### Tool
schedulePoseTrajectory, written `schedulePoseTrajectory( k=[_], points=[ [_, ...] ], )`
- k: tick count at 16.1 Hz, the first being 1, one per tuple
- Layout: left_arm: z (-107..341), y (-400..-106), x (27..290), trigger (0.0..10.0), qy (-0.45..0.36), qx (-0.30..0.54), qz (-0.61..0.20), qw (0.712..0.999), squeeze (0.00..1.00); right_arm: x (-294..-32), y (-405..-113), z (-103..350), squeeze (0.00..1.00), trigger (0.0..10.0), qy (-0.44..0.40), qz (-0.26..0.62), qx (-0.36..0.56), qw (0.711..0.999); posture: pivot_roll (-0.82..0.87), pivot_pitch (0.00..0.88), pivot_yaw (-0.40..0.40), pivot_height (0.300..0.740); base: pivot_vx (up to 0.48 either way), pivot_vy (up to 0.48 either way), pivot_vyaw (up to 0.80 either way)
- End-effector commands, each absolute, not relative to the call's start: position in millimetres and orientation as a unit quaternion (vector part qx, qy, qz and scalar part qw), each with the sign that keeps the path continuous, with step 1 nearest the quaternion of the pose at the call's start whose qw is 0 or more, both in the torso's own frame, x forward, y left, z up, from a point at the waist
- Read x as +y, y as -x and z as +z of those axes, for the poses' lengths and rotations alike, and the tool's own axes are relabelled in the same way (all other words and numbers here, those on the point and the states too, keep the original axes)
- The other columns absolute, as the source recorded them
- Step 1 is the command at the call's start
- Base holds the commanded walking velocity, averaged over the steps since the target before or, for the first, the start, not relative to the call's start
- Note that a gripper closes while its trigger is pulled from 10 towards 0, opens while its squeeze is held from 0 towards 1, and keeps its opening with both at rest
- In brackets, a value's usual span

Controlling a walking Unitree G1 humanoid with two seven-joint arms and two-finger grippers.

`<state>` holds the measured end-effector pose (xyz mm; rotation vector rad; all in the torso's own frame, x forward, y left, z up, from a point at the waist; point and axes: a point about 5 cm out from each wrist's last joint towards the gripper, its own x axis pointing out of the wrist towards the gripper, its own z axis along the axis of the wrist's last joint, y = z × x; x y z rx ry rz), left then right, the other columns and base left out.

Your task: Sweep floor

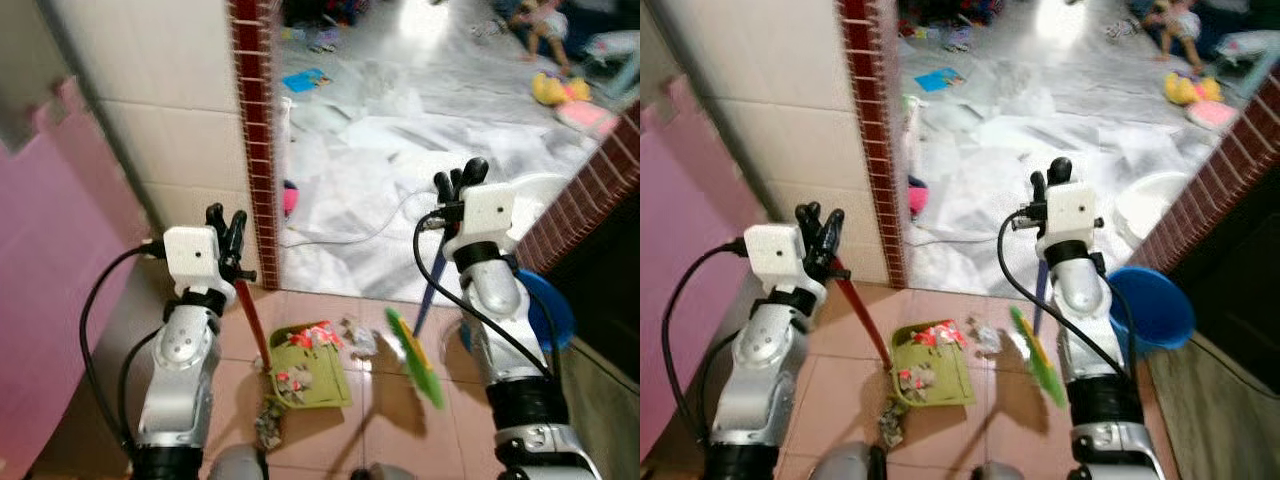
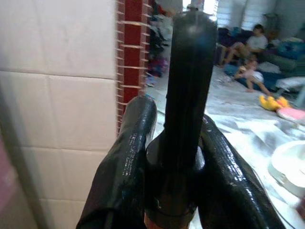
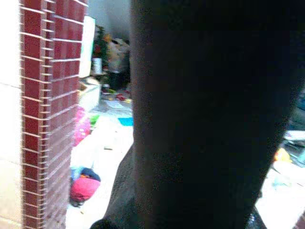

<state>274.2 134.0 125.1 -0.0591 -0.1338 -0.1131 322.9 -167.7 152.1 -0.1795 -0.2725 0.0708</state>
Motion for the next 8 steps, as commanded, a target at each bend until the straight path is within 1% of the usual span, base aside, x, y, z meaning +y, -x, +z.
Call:
schedulePoseTrajectory(
  k=[1, 3, 4, 5, 6, 8],
  points=[
    [140.5, -274.6, 130.2, 10.0, 0.039, -0.096, -0.062, 0.993, 0.0, -172.4, -325.3, 163.0, 0.0, 10.0, 0.105, 0.028, -0.159, 0.981, 0.04, 0.0, -0.036, 0.74, 0.0, -0.281, -0.8],
    [151.4, -274.6, 126.3, 10.0, 0.053, -0.103, -0.07, 0.991, 0.0, -175.3, -327.5, 162.4, 0.0, 10.0, 0.103, 0.021, -0.156, 0.982, 0.04, 0.0, -0.037, 0.74, 0.0, -0.368, -0.8],
    [152.9, -274.9, 124.5, 10.0, 0.057, -0.102, -0.076, 0.99, 0.0, -176.7, -328.5, 161.5, 0.0, 10.0, 0.087, 0.013, -0.151, 0.985, 0.04, 0.0, -0.035, 0.74, 0.0, -0.48, -0.8],
    [149.2, -275.4, 123.3, 10.0, 0.056, -0.096, -0.079, 0.991, 0.0, -177.6, -330.1, 161.2, 0.0, 10.0, 0.055, 0.004, -0.144, 0.988, 0.04, 0.0, -0.031, 0.74, 0.0, -0.424, -0.69],
    [146.0, -275.7, 122.5, 10.0, 0.056, -0.091, -0.08, 0.991, 0.0, -178.1, -331.6, 161.2, 0.0, 10.0, 0.03, -0.001, -0.137, 0.99, 0.03, 0.0, -0.031, 0.74, 0.0, -0.386, -0.49],
    [139.8, -277.5, 118.0, 10.0, 0.07, -0.074, -0.092, 0.99, 0.0, -174.4, -337.9, 164.8, 0.0, 10.0, -0.077, 0.011, -0.124, 0.989, 0.03, 0.0, -0.029, 0.74, 0.0, 0.0, 0.0]
  ],
)
